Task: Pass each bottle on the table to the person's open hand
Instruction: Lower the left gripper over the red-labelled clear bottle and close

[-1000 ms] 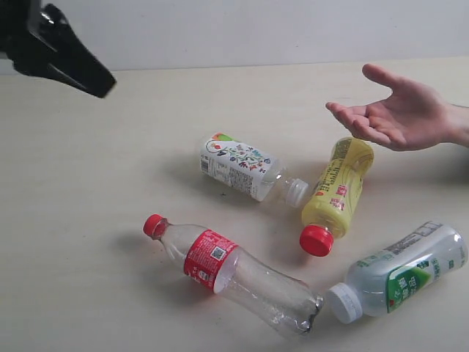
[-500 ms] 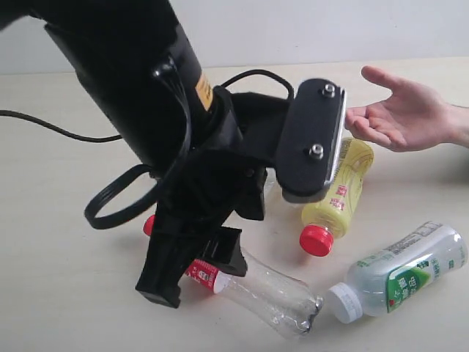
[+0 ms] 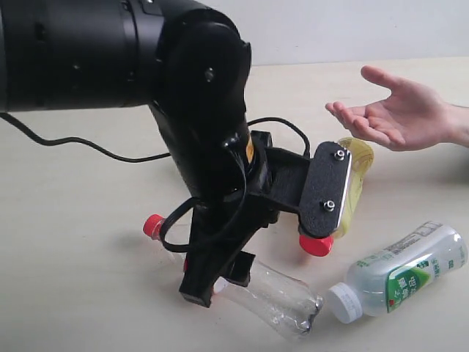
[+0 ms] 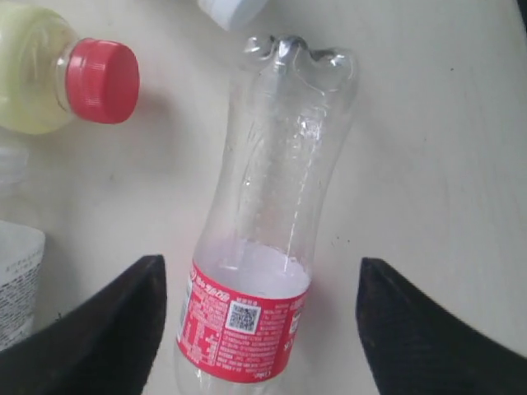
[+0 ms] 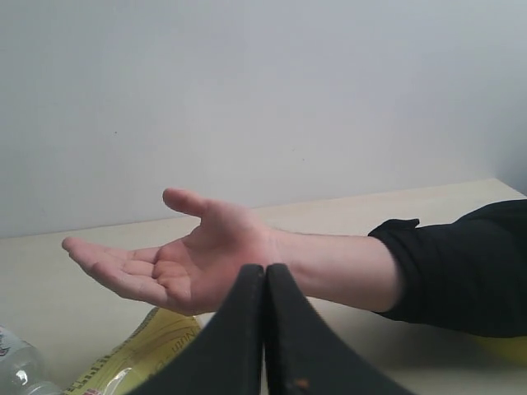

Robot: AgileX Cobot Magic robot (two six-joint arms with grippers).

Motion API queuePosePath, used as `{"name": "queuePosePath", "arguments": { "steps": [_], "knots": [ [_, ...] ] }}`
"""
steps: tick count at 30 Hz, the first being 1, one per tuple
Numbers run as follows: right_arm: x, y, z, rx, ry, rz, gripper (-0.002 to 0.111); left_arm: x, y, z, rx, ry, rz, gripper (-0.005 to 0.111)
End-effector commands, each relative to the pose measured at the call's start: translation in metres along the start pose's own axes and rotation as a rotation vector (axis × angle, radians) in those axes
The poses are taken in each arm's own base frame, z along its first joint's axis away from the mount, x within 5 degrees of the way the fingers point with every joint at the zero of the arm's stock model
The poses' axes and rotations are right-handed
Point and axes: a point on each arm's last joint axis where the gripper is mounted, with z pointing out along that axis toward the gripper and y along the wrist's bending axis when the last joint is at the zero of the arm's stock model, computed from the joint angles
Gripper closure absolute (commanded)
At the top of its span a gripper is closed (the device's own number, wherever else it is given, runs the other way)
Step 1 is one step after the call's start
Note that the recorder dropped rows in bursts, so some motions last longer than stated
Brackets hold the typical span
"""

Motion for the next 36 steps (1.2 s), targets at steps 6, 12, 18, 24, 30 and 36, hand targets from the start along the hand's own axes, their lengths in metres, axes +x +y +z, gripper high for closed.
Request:
{"name": "queuePosePath", "arguments": {
  "steps": [6,12,18,24,30,36],
  "knots": [
    [0.001,0.0,0.0,-0.002,-0.006,-0.007,0.108,0.004,0.01,0.025,-0.026,0.093,0.016,0.037],
    [0.001,0.0,0.0,-0.002,-0.006,-0.007,0.108,0.003,0.01,0.039,0.005,0.103,-0.025,0.032],
    [0.001,0.0,0.0,-0.002,-0.006,-0.008,0.108,0.003,0.011,0.047,0.011,0.108,-0.028,0.031],
    [0.001,0.0,0.0,-0.002,-0.006,-0.007,0.108,0.003,0.01,0.054,0.026,0.119,-0.058,0.029],
    [0.001,0.0,0.0,-0.002,-0.006,-0.008,0.108,0.003,0.01,0.058,0.031,0.122,-0.058,0.029],
    [0.001,0.0,0.0,-0.002,-0.006,-0.006,0.108,0.004,0.01,0.063,0.041,0.13,-0.059,0.029]
  ]
}}
